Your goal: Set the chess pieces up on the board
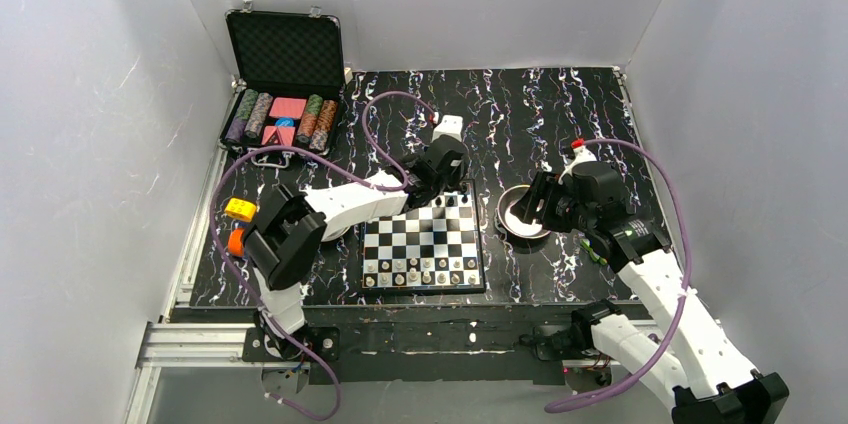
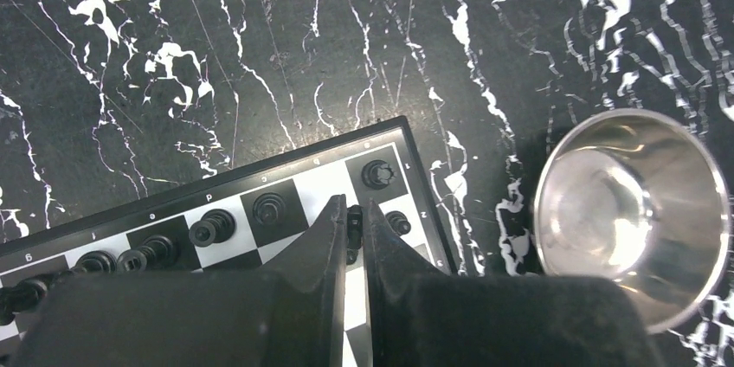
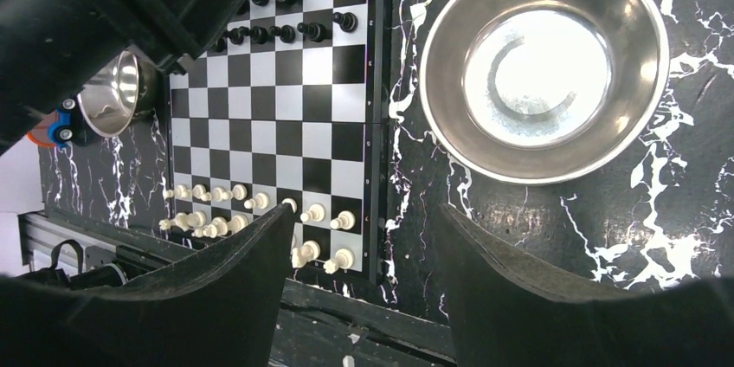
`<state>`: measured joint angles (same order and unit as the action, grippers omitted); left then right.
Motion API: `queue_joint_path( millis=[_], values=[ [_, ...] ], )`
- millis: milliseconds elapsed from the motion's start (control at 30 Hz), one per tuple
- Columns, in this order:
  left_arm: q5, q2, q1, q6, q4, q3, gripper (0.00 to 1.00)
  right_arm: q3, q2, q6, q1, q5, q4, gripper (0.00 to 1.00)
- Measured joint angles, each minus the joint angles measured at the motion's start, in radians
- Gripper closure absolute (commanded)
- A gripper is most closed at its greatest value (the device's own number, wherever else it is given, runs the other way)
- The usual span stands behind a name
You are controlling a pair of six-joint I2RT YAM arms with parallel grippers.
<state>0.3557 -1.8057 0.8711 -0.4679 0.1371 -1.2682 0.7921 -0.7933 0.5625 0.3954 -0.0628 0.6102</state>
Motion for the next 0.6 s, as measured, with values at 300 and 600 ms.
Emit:
queue_joint_path(
  millis=[300, 600],
  values=[
    [0.032, -0.055, 0.0, 0.037, -0.02, 0.002, 1.0, -0.005, 0.011, 0.009, -0.016, -0.028, 0.001, 0.32],
    [0.031, -0.1, 0.0, 0.042, -0.026, 0.002, 1.0, -0.032, 0.019, 0.011, -0.022, -0.053, -0.006, 0.32]
  ],
)
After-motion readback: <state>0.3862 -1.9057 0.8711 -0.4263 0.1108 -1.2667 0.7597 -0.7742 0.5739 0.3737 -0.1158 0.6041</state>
